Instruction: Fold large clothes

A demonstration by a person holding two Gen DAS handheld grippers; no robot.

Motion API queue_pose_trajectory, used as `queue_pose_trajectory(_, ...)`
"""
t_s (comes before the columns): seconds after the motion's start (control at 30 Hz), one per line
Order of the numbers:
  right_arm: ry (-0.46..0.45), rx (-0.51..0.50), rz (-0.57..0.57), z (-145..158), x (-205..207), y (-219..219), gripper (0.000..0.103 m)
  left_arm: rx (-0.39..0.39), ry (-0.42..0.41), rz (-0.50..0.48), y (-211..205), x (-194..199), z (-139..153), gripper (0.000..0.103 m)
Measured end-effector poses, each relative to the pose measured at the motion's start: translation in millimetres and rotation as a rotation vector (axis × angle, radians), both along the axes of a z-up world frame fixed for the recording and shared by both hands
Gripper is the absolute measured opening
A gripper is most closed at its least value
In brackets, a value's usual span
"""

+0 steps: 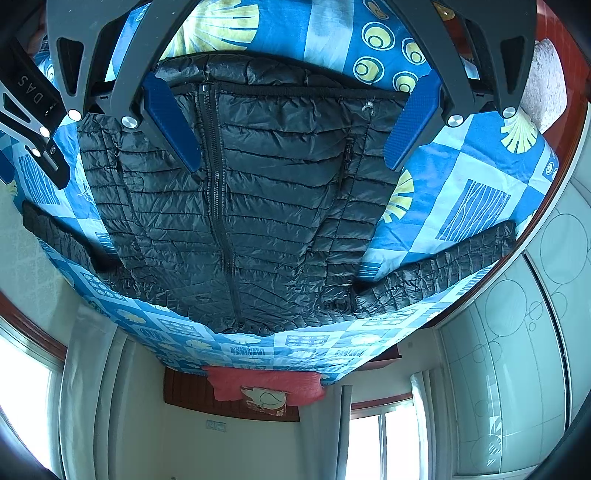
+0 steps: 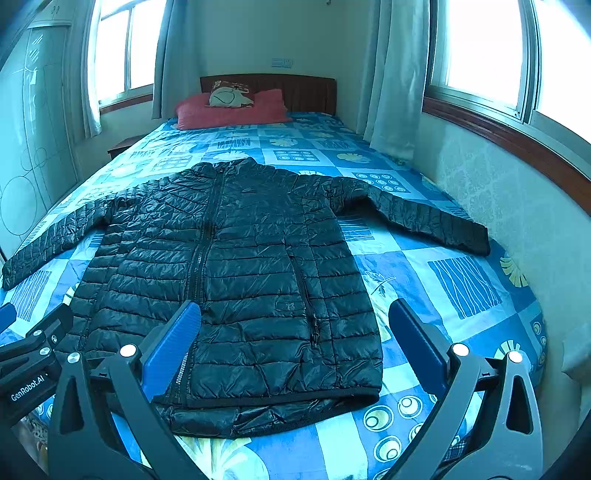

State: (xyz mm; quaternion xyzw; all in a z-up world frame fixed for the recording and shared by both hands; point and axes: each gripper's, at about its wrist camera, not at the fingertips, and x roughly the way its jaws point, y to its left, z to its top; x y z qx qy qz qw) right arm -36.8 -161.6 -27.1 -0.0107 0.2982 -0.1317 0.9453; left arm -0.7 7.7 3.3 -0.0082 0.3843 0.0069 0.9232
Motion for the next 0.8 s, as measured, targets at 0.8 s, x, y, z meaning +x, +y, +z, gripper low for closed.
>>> queue_pose_trajectory(0.8,0.000,-0.003,0.000,-0.1,0.0,3.4,0.101,0.006,0.003,0.001,-0.6,-1.1,-5.1,0.099)
